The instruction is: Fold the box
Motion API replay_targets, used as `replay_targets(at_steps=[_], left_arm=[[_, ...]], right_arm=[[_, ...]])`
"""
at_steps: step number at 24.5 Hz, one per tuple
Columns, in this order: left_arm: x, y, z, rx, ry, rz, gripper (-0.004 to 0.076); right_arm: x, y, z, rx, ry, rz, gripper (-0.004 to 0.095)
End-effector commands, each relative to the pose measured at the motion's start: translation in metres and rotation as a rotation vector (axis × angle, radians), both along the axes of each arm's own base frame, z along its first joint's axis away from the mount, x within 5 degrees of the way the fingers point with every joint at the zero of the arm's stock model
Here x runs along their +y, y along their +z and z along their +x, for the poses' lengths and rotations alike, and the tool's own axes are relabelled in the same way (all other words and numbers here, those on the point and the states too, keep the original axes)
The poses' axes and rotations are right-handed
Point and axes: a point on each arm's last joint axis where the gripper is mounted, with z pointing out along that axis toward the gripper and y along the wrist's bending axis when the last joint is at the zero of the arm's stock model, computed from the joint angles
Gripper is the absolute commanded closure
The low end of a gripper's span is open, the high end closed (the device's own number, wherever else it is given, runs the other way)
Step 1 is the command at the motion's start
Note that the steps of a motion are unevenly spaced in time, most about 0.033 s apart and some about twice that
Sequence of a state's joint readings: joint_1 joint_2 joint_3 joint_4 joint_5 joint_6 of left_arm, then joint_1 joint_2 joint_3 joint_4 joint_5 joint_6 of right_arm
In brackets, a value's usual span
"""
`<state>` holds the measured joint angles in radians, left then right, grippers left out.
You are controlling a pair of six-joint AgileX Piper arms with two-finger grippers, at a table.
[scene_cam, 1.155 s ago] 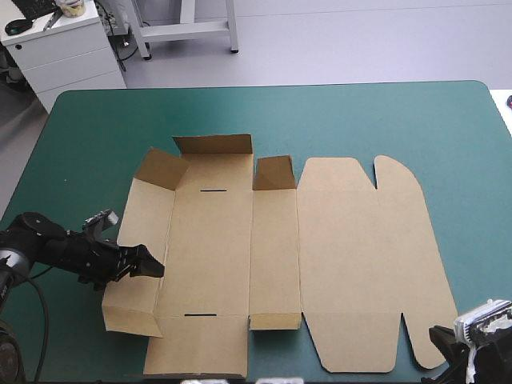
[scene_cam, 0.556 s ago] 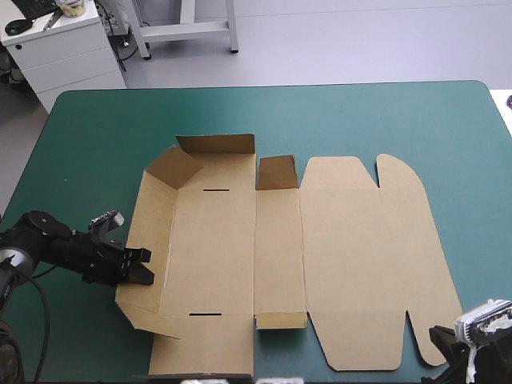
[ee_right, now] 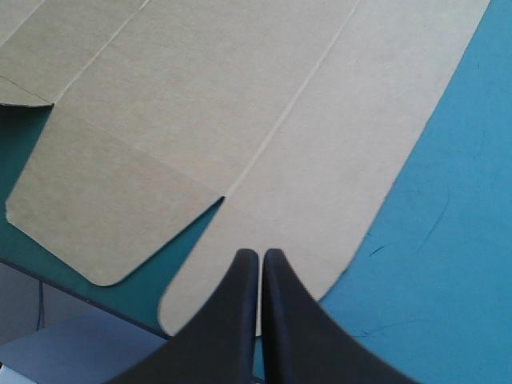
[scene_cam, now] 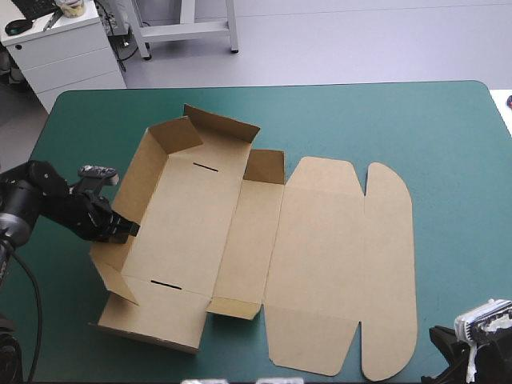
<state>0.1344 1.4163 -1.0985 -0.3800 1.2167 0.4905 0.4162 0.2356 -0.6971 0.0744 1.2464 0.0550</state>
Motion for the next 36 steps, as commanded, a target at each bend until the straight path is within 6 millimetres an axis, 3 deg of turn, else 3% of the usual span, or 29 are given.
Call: replay_targets(at_steps=[1,6,9,16,20,30,36], left_arm=[[-0.017,0.04,0.007,-0.111,-0.183,0.166,0.0734],[-0.045,0.065,0.028,-0.291,-0.398,0.427,0.0734],[-0.077,0.074,0.04,-0.475,-0.536,0.563,0.0734],[-0.134,0.081,0.044,-0.758,-0.695,0.627,0.0734],[-0.155,0.084,0.043,-0.923,-0.756,0.71,0.0734],[-0.215,0.061,0.012,-1.258,-0.916,0.895,0.0734],[-0.224,0.044,0.002,-1.358,-0.887,0.898,0.0734]], right_arm=[[0.0,0.006,0.0,-0.002,-0.006,0.004,0.0909],[0.002,0.006,0.0,0.003,0.002,0.017,0.0909],[0.005,0.006,-0.002,0.019,0.026,0.052,0.0909],[0.009,0.007,-0.004,0.034,0.05,0.088,0.0909],[0.009,0.007,-0.004,0.036,0.053,0.091,0.0909],[0.009,0.007,-0.004,0.036,0.053,0.091,0.0909],[0.009,0.007,-0.004,0.036,0.053,0.091,0.0909]])
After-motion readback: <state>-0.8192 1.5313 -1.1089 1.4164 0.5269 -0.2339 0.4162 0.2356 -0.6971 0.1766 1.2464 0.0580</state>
